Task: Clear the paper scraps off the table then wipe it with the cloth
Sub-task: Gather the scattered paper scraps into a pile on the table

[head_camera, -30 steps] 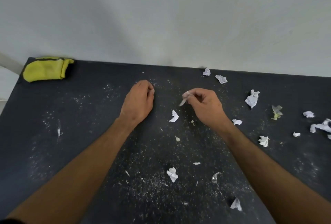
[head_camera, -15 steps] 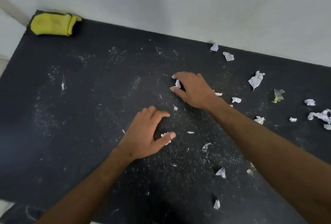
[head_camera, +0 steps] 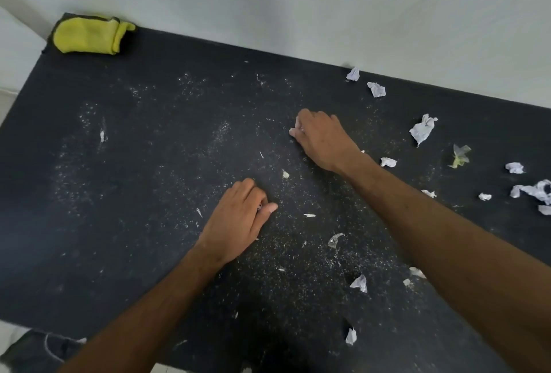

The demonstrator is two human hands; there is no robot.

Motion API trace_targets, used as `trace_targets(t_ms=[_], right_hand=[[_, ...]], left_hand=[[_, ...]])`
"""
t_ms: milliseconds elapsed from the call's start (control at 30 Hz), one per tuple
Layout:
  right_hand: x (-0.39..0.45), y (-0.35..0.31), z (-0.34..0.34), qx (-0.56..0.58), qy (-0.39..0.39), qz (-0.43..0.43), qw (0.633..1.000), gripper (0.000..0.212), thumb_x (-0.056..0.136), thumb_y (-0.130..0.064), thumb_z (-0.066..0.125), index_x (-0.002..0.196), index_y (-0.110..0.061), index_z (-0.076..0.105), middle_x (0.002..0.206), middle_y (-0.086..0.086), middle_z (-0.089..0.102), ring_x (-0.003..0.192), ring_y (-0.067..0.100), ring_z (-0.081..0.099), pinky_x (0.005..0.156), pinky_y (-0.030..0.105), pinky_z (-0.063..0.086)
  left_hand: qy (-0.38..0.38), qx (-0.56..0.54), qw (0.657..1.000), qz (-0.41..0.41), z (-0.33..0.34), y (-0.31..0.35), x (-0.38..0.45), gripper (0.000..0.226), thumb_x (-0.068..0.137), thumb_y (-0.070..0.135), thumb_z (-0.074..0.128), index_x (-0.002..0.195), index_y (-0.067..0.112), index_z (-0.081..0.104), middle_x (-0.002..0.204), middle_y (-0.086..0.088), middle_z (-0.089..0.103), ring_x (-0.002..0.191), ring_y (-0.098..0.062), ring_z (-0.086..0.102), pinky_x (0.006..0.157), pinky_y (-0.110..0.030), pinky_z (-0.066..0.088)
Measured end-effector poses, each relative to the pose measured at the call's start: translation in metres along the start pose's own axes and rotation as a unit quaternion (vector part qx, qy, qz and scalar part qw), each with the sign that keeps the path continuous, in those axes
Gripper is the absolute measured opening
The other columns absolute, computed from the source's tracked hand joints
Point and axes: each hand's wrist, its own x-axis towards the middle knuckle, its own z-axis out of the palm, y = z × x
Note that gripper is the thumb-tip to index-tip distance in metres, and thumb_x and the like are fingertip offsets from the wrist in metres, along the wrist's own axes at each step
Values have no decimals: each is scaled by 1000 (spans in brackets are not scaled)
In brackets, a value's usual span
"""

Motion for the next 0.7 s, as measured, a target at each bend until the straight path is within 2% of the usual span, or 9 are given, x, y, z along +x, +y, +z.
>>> trace_targets(t_ms=[100,200,267,333,367,433,533,633,700], right_hand=[[2,7,-13,25,-12,-10,1000,22,107,-30,40,101,-11,49,96,10,61,84,28,55,77,42,44],[-2,24,-31,148,20,27,988,24,108,-32,37,100,-11,46,81,2,56,69,17,49,61,34,40],[-11,35,-39,198,64,48,977,18,107,-27,38,106,-11,46,73,-1,53,60,12,43,55,30,35],[-23,44,-42,209,95,68,971,19,105,-21,39,117,-11,50,71,-2,53,58,9,43,56,31,36],[-29,48,-42,206,105,78,970,21,105,-19,40,118,-11,55,70,-4,53,56,6,44,56,31,37],[-41,54,-42,211,119,99,965,23,104,-16,40,106,-12,63,67,-12,52,55,0,48,57,22,36],[-59,61,-41,238,126,140,953,26,106,-17,38,98,-12,62,69,-12,50,56,-7,48,53,8,31],[-75,69,-42,235,136,168,948,31,108,-29,36,99,-11,59,83,-4,58,69,1,51,59,10,36],[-83,74,-42,238,135,182,945,33,108,-34,37,96,-10,56,81,-1,57,67,8,48,58,16,38]], left_hand=[[18,-41,999,-23,-3,5,8,38,108,36,34,88,12,55,91,4,46,79,-11,41,76,-21,35],[23,-67,997,-35,-7,9,20,33,109,36,31,88,17,48,88,7,44,73,-9,40,69,-17,32],[23,-70,997,-37,-7,14,31,29,109,37,30,89,21,43,84,8,43,69,-9,40,62,-16,31],[22,-66,997,-40,-5,20,44,32,109,38,31,93,18,48,83,8,49,68,-9,46,62,-19,35],[21,-61,997,-36,-4,23,52,32,109,36,32,97,15,52,86,7,53,70,-10,50,63,-23,40],[24,-51,998,-17,-2,29,68,27,110,29,36,109,12,57,96,3,61,80,-12,57,70,-31,50],[0,-47,999,-15,-2,38,92,30,109,30,40,129,14,57,120,0,67,106,-17,63,87,-39,55],[-35,-23,999,-12,1,42,110,42,105,39,48,143,20,51,133,2,64,117,-17,60,96,-39,53],[-46,1,999,-4,3,43,118,44,103,42,52,142,22,54,128,3,65,116,-17,60,95,-36,52]])
